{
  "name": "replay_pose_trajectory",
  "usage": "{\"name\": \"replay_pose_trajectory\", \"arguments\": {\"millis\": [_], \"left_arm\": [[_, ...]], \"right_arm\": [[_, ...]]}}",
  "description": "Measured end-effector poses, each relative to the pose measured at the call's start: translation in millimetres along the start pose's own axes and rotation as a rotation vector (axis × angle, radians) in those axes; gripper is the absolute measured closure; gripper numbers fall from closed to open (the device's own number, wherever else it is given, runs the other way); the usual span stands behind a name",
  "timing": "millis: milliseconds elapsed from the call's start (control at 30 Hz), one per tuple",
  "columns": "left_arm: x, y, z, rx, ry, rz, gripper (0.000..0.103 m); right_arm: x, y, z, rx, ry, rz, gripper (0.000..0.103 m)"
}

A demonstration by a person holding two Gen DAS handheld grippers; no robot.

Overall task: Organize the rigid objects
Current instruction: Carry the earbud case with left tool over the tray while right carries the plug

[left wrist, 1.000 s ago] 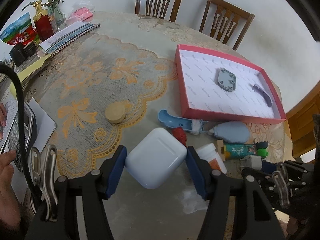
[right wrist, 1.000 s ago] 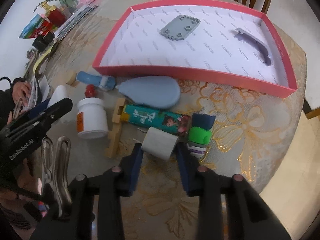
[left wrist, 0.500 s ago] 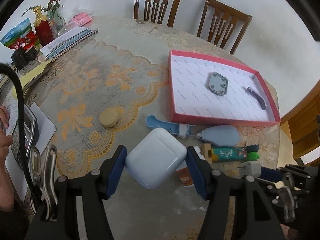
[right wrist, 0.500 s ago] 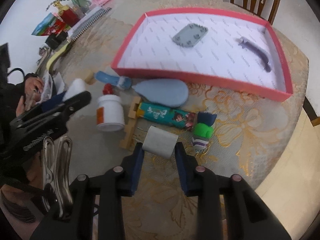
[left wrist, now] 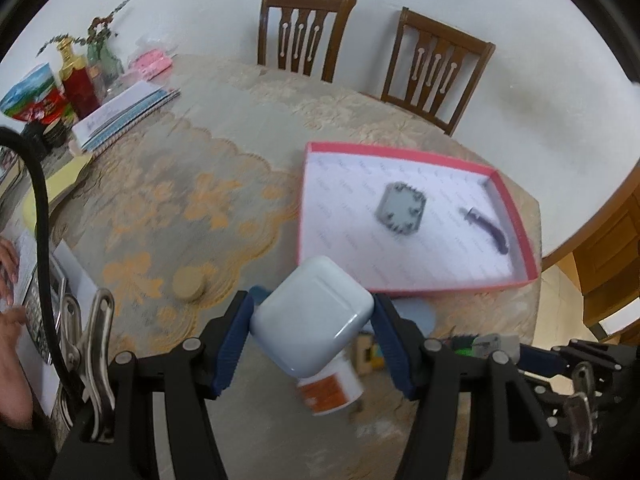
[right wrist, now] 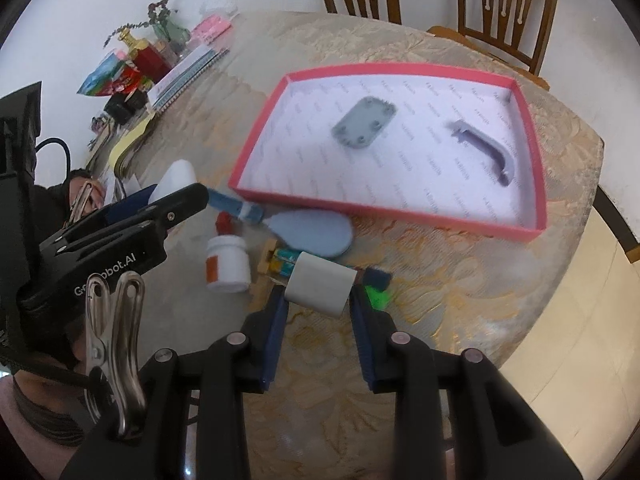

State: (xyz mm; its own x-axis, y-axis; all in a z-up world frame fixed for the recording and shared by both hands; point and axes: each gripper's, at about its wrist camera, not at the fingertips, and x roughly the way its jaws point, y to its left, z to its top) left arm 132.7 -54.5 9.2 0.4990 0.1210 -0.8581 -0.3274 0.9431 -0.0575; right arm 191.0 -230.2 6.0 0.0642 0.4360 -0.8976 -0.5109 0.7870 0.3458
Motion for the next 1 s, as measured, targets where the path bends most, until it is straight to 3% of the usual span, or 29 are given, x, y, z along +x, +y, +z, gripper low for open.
{"name": "replay_pose_trajectory", "arguments": {"millis": [433,1000], "left_arm": [[22,-52,42,0.042,-0.011,-0.047,0.039],[64,-77,56,0.063,0.052,-0.063,0.039]], "right_arm": [[-8,-54,38,0.086,-0.052,-0.058,0.070],[8,-95,53,0.134,-0.051,-0.114,0.070]]}}
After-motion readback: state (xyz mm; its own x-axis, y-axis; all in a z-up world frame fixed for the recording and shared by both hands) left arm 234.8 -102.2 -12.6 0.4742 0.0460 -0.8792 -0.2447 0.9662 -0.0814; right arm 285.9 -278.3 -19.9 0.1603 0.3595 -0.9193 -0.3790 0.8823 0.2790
